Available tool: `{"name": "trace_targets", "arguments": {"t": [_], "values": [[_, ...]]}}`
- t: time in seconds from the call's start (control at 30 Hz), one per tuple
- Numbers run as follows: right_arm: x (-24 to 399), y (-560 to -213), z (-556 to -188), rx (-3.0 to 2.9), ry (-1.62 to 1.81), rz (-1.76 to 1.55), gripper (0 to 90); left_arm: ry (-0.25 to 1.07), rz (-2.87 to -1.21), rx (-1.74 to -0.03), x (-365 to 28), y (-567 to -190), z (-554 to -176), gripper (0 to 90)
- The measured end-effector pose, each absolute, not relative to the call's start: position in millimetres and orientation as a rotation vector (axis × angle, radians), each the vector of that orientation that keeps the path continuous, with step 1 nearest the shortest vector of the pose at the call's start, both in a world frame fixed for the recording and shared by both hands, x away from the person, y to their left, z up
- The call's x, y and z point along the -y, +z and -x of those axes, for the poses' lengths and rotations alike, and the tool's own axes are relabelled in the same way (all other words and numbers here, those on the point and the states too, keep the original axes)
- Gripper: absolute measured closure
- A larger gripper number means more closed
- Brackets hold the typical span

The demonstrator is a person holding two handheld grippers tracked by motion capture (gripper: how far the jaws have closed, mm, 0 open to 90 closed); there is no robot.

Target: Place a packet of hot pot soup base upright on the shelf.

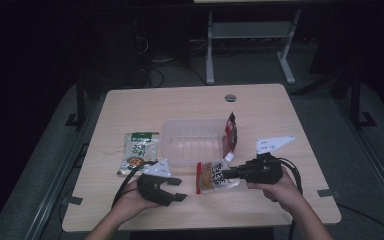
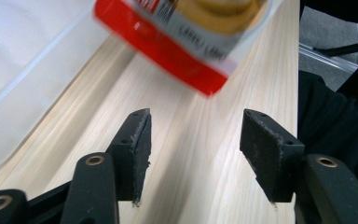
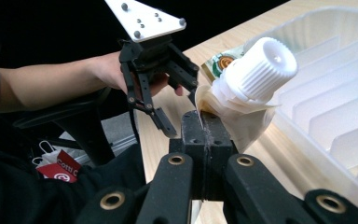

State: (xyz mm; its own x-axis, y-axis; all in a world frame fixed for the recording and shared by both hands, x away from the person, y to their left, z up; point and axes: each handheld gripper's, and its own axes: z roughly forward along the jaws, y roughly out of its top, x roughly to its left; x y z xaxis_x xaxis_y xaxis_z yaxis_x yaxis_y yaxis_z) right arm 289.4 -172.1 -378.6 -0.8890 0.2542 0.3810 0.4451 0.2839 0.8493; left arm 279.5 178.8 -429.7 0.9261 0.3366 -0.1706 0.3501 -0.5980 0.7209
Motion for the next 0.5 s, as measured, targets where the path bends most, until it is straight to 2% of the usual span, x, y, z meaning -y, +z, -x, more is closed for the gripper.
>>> {"name": "trace_targets", "arguments": {"t": [0.5], "values": [[169.1,-346.0,-303.8,2.378,-1.740,0.621,90.0,-0.017,-2.230,-0.625,-233.2,-431.3,-269.8,35.7]]}}
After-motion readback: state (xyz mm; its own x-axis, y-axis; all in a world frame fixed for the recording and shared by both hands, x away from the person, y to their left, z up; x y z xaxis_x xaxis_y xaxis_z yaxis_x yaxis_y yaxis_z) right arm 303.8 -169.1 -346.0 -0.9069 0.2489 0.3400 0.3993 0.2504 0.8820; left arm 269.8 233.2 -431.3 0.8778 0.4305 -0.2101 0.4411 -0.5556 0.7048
